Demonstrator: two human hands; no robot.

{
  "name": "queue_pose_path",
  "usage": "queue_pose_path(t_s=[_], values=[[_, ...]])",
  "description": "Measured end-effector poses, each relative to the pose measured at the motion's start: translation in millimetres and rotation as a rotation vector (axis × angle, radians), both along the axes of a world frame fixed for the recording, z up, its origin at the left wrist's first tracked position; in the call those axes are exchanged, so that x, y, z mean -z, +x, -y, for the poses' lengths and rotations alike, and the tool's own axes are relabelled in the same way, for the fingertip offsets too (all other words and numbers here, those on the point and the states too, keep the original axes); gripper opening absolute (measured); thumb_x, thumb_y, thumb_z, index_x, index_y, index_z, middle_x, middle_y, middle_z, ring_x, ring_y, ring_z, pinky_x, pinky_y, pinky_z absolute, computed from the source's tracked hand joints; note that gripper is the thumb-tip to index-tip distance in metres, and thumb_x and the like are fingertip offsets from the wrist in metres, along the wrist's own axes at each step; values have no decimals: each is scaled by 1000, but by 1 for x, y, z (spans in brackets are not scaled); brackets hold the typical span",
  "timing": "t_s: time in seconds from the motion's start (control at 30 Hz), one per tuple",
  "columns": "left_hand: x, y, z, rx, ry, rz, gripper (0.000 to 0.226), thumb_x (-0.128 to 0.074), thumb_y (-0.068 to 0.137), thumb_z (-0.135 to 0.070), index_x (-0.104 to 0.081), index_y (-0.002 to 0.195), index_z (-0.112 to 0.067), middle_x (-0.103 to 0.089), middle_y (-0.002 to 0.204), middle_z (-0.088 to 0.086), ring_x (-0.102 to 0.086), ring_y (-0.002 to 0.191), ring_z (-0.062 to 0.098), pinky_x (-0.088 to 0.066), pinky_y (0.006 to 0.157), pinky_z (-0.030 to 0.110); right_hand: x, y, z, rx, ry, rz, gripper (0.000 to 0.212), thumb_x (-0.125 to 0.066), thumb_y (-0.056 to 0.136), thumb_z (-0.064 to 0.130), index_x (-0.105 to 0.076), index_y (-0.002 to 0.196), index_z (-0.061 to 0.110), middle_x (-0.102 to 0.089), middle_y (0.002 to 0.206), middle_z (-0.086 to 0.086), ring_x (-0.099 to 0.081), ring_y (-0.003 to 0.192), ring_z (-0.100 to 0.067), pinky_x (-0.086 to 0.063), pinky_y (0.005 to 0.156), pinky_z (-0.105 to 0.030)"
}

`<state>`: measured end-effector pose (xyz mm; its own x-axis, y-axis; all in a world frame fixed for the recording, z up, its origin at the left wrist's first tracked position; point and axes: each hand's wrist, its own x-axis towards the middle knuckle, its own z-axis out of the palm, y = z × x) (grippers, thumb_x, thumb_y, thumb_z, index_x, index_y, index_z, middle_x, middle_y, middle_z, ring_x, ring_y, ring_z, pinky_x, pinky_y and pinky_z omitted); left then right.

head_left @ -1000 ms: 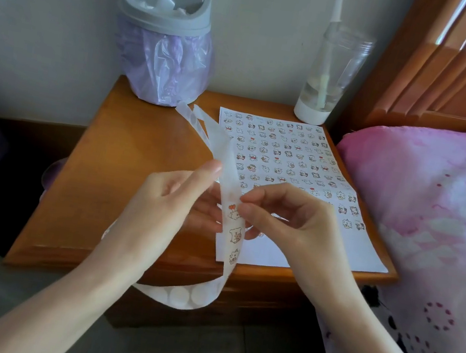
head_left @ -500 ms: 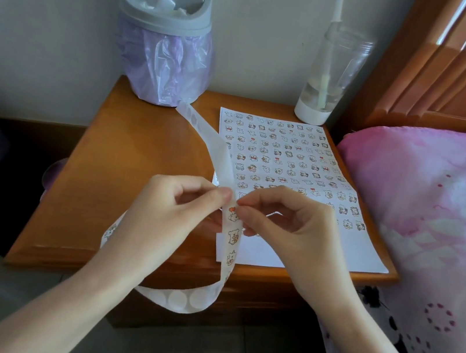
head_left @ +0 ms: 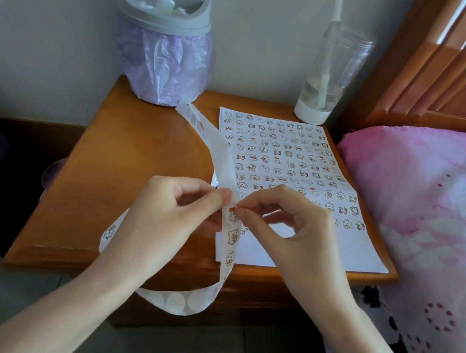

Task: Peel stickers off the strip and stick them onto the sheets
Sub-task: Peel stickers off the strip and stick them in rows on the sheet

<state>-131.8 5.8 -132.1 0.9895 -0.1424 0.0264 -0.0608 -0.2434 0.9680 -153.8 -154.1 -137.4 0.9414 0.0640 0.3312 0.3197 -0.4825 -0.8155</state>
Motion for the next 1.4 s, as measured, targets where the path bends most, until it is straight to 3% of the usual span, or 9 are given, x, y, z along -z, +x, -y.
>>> queue_pose_path(t_s=[0.23,0.37,0.57,0.63,0.77,1.03,1.2,1.4], values=[[5,3,0,3,6,-26,14,-61,86,-28,-72,81,-20,-74,73,-10,-70,69,3,-53,63,9,-7,4,4,-1,-6,-100,7,-67,84,19,-67,81,25,-65,86,13,-59,83,-7,-51,72,-18],[9,6,-2,17,49,-56,15,-60,87,-26,-72,82,-19,-74,78,-9,-71,70,4,-57,68,16,-18,10,29,27,113,-275,4,-65,85,15,-69,86,14,-70,77,6,-61,66,-4,-51,58,-17],[8,4,1,41,126,-67,15,-59,88,-26,-70,81,-20,-73,78,-12,-68,70,-5,-46,53,3,-16,13,52,126,-13,-531,7,-68,84,16,-71,80,11,-66,56,8,-49,42,-3,-46,55,-20],[6,1,3,38,170,-48,15,-58,89,-26,-69,81,-21,-70,78,-16,-62,68,-15,-40,49,-1,-15,13,51,130,-26,-542,9,-70,82,20,-72,80,11,-65,54,8,-46,41,-4,-42,55,-20],[6,1,3,44,238,-17,15,-56,90,-29,-68,84,-23,-65,77,-22,-53,66,-27,-36,48,-5,-12,14,49,133,-18,-536,7,-73,80,18,-72,78,11,-62,52,9,-45,38,2,-33,43,-7],[11,3,2,60,283,-12,13,-56,89,-33,-67,84,-28,-66,80,-24,-56,70,-23,-36,49,-6,-5,17,49,155,-28,-513,4,-75,77,16,-74,75,13,-71,65,1,-54,51,0,-42,49,-8],[13,4,2,67,268,-14,13,-57,89,-32,-65,80,-30,-64,75,-25,-57,67,-23,-37,49,-5,-5,17,47,167,-43,-498,5,-75,78,14,-73,77,10,-67,64,0,-49,42,6,-33,40,-6],[16,5,1,69,266,-8,14,-56,89,-33,-68,84,-28,-66,79,-23,-58,69,-21,-37,50,-5,-2,18,46,173,-77,-466,8,-76,77,17,-73,78,10,-71,71,-7,-50,46,3,-35,42,-8]])
